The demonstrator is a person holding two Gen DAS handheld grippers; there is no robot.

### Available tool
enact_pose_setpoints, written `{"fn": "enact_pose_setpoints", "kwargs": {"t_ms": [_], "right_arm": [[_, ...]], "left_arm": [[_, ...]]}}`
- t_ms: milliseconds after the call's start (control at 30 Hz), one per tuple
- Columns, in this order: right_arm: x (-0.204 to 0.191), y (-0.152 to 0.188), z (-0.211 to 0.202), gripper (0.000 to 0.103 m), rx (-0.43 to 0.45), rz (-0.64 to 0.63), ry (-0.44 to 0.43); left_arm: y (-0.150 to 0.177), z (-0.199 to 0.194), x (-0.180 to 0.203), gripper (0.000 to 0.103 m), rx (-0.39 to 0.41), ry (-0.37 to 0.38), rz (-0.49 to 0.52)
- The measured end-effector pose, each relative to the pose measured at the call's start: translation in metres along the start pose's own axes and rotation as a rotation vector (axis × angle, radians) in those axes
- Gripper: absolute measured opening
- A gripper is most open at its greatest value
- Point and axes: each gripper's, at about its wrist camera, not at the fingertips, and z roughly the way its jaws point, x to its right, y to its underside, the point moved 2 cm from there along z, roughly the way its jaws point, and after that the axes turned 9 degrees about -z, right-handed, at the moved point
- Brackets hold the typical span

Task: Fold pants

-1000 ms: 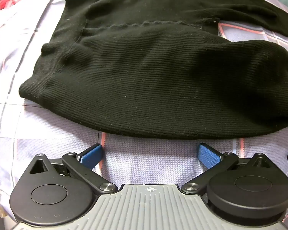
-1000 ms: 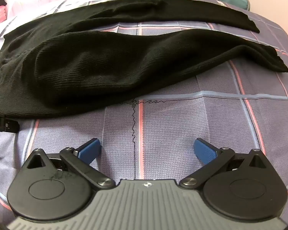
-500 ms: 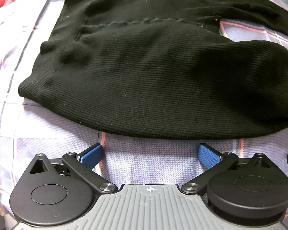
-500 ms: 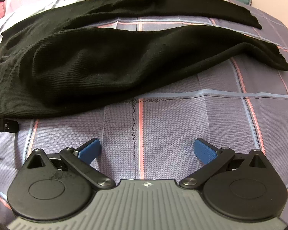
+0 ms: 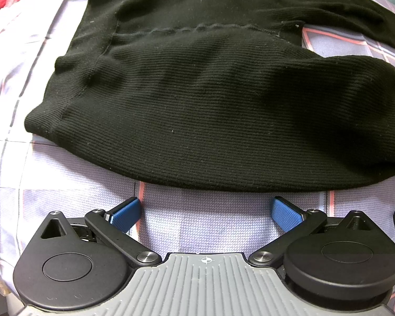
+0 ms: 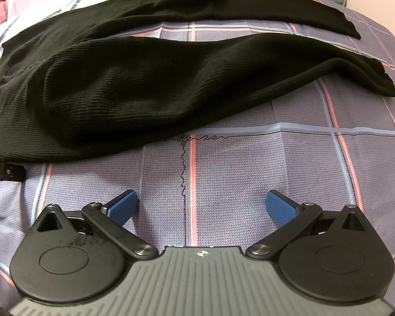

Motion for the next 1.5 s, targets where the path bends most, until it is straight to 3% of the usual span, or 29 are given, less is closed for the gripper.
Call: {"fn": "enact_pose_setpoints", "kwargs": {"t_ms": [1500], "right_arm": [[0.0021, -0.0009, -0.0053, 0.103, 0.019, -0.009, -0.001]], "left_arm": [[0.0003, 0.0001, 0.0009, 0.103, -0.005, -0.004, 0.000]]}}
